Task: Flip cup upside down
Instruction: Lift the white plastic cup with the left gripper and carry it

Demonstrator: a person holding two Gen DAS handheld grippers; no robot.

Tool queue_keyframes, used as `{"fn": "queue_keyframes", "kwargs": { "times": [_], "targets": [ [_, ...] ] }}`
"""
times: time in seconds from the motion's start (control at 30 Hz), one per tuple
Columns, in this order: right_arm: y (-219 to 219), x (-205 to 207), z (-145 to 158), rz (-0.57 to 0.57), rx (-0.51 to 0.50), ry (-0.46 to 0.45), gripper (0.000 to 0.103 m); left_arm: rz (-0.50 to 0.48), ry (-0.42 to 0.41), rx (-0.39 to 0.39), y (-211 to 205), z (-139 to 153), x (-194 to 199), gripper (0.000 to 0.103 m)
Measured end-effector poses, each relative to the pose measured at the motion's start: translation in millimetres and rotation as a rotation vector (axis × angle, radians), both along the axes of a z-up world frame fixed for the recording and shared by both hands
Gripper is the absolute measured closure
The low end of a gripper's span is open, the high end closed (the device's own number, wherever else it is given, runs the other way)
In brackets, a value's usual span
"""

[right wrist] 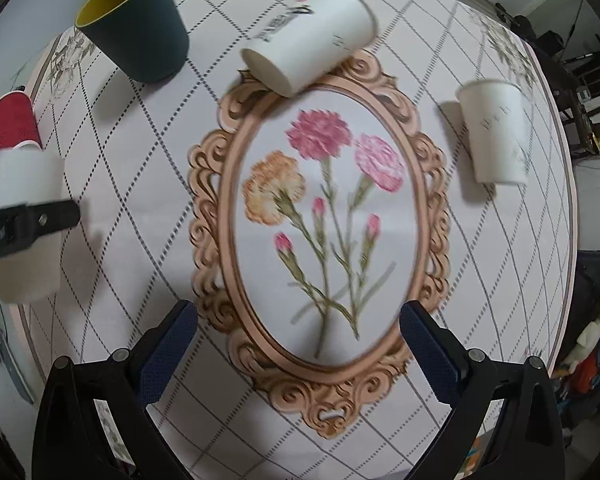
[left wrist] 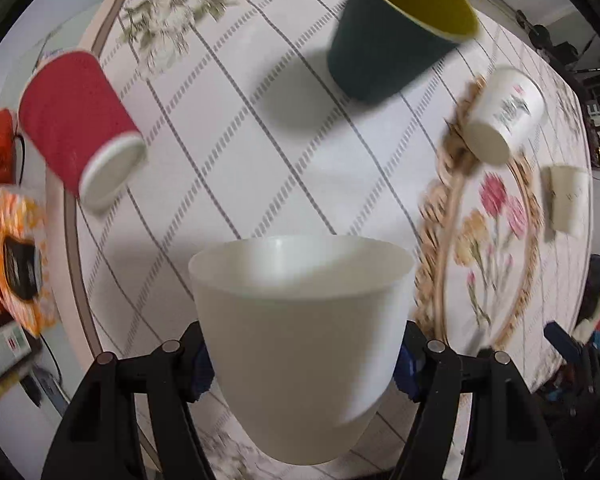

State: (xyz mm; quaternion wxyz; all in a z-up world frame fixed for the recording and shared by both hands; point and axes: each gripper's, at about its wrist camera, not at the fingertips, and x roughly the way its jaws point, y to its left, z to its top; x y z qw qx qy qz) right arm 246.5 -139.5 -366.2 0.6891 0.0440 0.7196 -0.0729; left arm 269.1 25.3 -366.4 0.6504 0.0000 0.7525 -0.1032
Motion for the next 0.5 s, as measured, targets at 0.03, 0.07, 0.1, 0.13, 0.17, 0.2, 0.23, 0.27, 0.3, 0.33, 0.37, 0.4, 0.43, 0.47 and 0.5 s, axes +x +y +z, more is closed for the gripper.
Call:
{"fn": "queue_keyframes", "kwargs": {
  "times": [0.03,0.07,0.1,0.13,0.17,0.2,0.23,0.27,0.3,0.33,0.37,0.4,0.43,0.47,0.5],
  "targets": [
    [-9,-9,3,-0.007,0.002,0.000,0.001,0.002,0.013,-0.009,-2,2,-10,0.035],
    [-17,-18,4,-0.013,0.005,0.001,0.001,0.003,0.028,-0.014,-4,3,-21,0.035],
    [-27,-27,6,-0.020,0.009,0.003,0.001,0.006,0.042,-0.019,-7,3,-35,0.035],
    [-33,-34,7,-0.025,0.011,0.005,0.001,0.010,0.059,-0.027,-13,1,-39,0.035],
    [-40,-41,8,-0.028,0.011,0.008,0.001,0.016,0.076,-0.036,-17,-1,-46,0.035],
    [-50,-53,10,-0.029,0.010,0.015,0.001,0.027,0.093,-0.042,-27,-3,-50,0.035],
    [-55,-59,9,-0.030,0.011,0.018,0.001,0.034,0.102,-0.044,-37,-4,-56,0.035],
    [-61,-67,10,-0.031,0.011,0.020,0.001,0.041,0.105,-0.045,-46,-8,-57,0.035],
    [-68,-76,10,-0.031,0.009,0.022,0.001,0.052,0.112,-0.049,-52,-11,-66,0.035],
    [-80,-89,12,-0.033,0.005,0.026,0.001,0.064,0.117,-0.055,-57,-13,-73,0.035],
    [-87,-96,9,-0.036,0.004,0.027,0.001,0.072,0.121,-0.059,-64,-16,-78,0.035],
    [-97,-104,10,-0.041,0.004,0.030,0.001,0.076,0.122,-0.061,-73,-20,-85,0.035],
    [-107,-113,11,-0.048,0.002,0.034,0.001,0.079,0.121,-0.061,-81,-23,-90,0.035],
    [-111,-116,12,-0.053,0.001,0.036,0.001,0.077,0.122,-0.059,-92,-27,-81,0.035],
    [-113,-119,16,-0.059,-0.003,0.037,0.001,0.072,0.122,-0.061,-96,-25,-75,0.035]
  ]
}}
